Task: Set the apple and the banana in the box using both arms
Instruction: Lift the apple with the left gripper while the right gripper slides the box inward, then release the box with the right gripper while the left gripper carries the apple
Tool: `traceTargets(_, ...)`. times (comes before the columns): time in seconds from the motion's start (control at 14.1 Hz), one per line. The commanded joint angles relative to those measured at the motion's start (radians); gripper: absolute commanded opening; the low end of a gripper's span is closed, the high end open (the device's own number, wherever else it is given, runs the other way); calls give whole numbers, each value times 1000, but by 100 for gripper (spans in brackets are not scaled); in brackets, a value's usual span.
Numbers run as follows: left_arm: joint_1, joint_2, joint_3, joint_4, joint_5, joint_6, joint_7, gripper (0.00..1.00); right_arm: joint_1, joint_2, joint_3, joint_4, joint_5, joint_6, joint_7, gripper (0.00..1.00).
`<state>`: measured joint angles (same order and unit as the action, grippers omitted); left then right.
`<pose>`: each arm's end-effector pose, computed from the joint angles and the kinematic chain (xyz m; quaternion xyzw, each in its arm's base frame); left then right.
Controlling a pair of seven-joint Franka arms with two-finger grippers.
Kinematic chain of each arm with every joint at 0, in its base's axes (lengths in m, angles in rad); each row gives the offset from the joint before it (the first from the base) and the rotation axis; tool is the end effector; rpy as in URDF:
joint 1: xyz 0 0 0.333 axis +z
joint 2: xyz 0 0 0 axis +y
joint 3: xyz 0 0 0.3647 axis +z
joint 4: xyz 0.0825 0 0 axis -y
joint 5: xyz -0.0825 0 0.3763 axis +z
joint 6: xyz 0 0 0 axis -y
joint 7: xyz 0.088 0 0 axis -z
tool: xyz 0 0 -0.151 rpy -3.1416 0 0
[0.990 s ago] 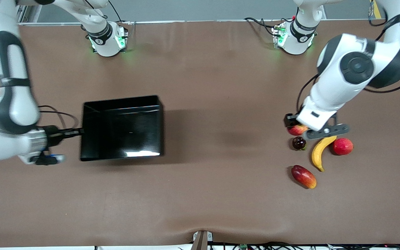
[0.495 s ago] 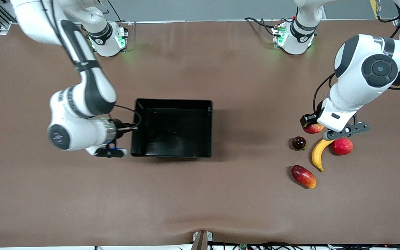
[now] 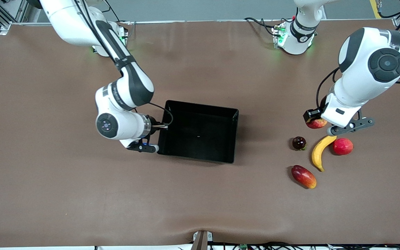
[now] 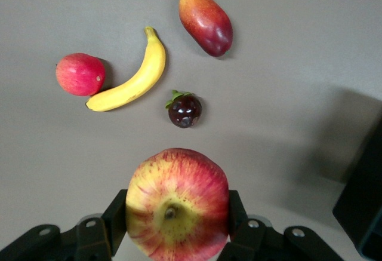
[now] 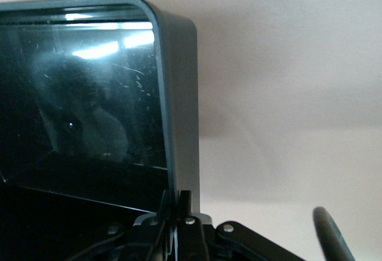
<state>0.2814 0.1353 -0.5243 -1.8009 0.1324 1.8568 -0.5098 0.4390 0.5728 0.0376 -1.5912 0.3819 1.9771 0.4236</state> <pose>0.5749 -0.1136 0.4785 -0.9927 -0.1134 0.0172 0.0381 0.5951 0.3470 0.2953 -0.9777 0.0670 0.1596 0.1192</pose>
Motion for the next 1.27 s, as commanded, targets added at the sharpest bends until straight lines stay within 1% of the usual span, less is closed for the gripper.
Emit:
traceTargets(0.0,24,-20,-3,3,-26,-11,46,0,38,10,-12,-15,34,39,11,0)
traceTargets(0.14,32,-22,-2,0,-69,-11,46,0,55,22,-12,-15,34,69,21,0)
traceTargets(0.21,36,-23,0,-3,-79,-13,46,0,49,21,-12,-7,34,62,21,0)
traceTargets(0.28,38,-23,-2,-5,-86,-11,45,0,43,16,-12,2,34,56,24,69)
traceTargets(0.35,36,-22,-3,-6,-100,-11,37,0,46,12,-15,13,16,28,21,100)
traceTargets(0.42,33,-20,-6,-8,-112,-5,33,0,52,-7,-21,32,-19,-13,18,100)
traceTargets(0.57,22,-19,-10,-8,-138,4,24,0,34,-16,-21,115,-102,-131,20,100)
traceTargets(0.71,-11,-13,-20,-9,-157,19,-25,0,-3,-17,-34,230,-109,-292,20,100)
traceTargets(0.85,-54,4,-45,-12,-157,48,-117,0,-54,-17,-53,325,-124,-404,18,100)
traceTargets(0.99,-114,30,-48,-18,-148,90,-165,0,-104,-28,-59,391,-132,-458,15,100)
traceTargets(1.2,-212,90,-48,-32,-140,189,-261,0,-170,-53,-74,422,-187,-507,12,100)
